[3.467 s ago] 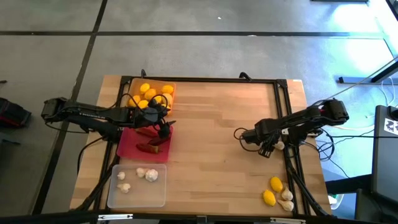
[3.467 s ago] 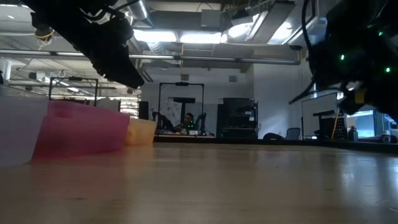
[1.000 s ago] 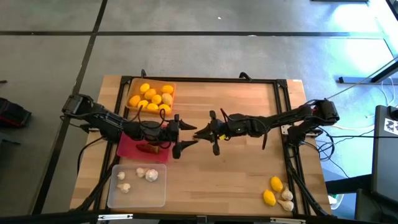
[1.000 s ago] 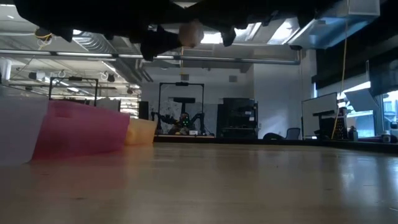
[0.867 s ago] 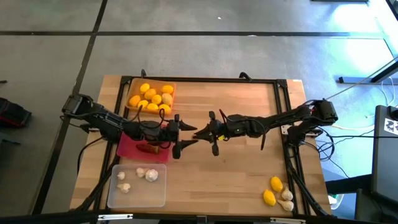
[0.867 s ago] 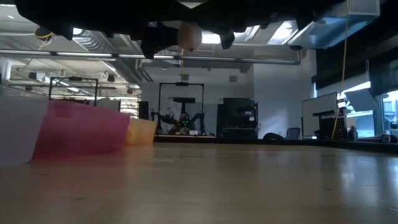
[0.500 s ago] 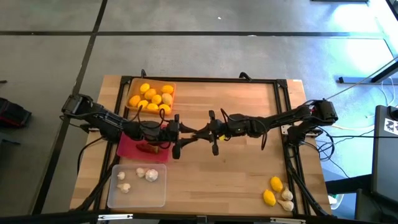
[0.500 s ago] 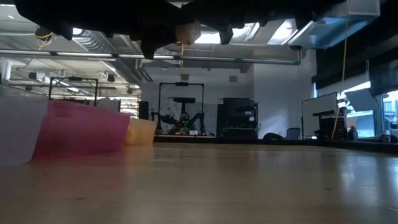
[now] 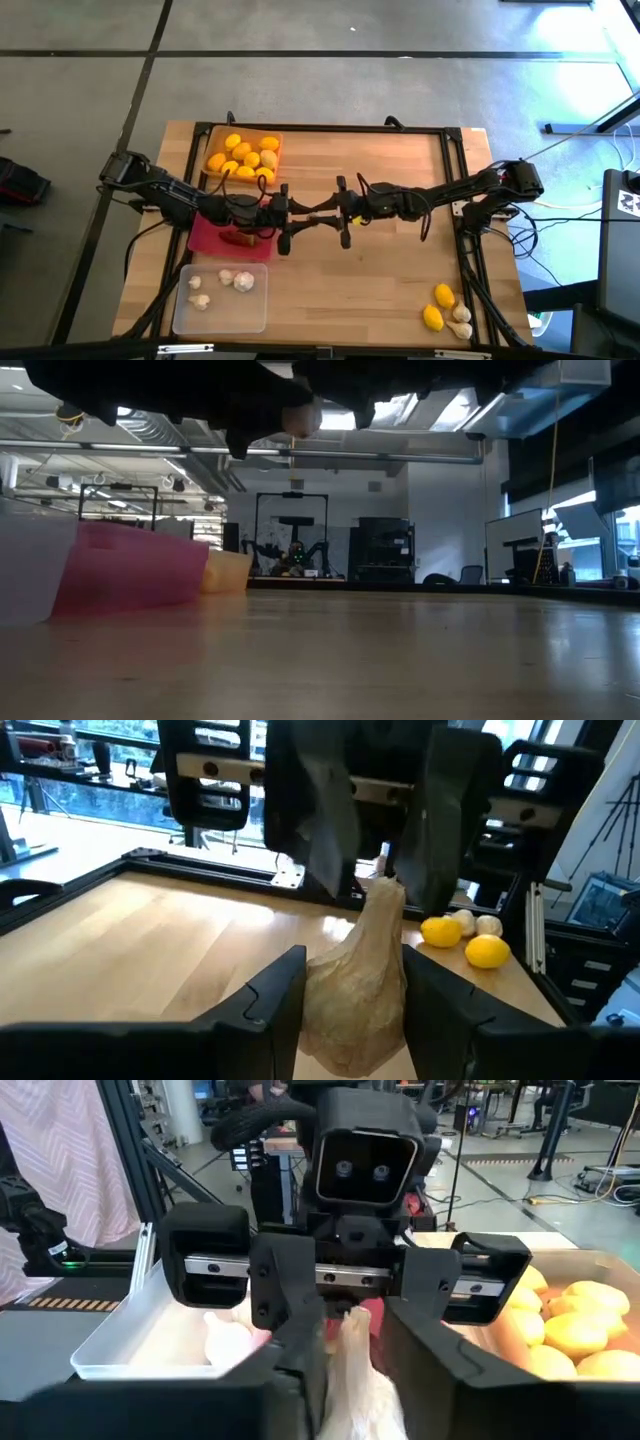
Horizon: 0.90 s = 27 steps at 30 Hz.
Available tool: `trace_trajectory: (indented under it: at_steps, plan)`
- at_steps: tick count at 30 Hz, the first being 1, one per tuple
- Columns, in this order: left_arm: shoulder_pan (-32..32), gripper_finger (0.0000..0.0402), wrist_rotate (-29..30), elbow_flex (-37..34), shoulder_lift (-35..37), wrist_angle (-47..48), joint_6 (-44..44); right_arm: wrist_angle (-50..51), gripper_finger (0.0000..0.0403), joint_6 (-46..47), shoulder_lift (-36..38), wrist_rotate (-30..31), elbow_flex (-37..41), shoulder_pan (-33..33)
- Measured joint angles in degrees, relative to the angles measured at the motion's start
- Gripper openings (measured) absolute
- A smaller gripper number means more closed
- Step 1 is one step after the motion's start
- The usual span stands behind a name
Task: Sort produce into baskets
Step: Put the garlic into the transparent bin
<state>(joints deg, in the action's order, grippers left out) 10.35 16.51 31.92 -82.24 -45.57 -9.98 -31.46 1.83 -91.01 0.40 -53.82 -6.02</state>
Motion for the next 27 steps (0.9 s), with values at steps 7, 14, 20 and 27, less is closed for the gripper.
trace_trajectory:
  at_steps: [7, 14, 20, 27]
  plan:
    - [0.0, 0.0134, 0.0, 0.0, 2.1, 3.4, 1.0, 0.4, 0.0158, -2.2, 0.0, 2.8, 0.0, -2.1]
    - [-0.5, 0.0137, 2.8, 0.0, 11.8, 16.3, 1.4, -0.6, 0.0165, -10.3, 0.0, 13.5, 0.0, -7.5]
    - [-1.4, 0.0137, 5.4, 0.0, 21.0, 28.0, 0.0, 0.0, 0.0165, -10.9, 0.0, 14.6, 0.0, -7.8]
    - [1.9, 0.0138, -4.4, 0.0, 29.0, 39.8, -6.1, 1.3, 0.0166, -10.6, 0.0, 14.6, 0.0, -7.8]
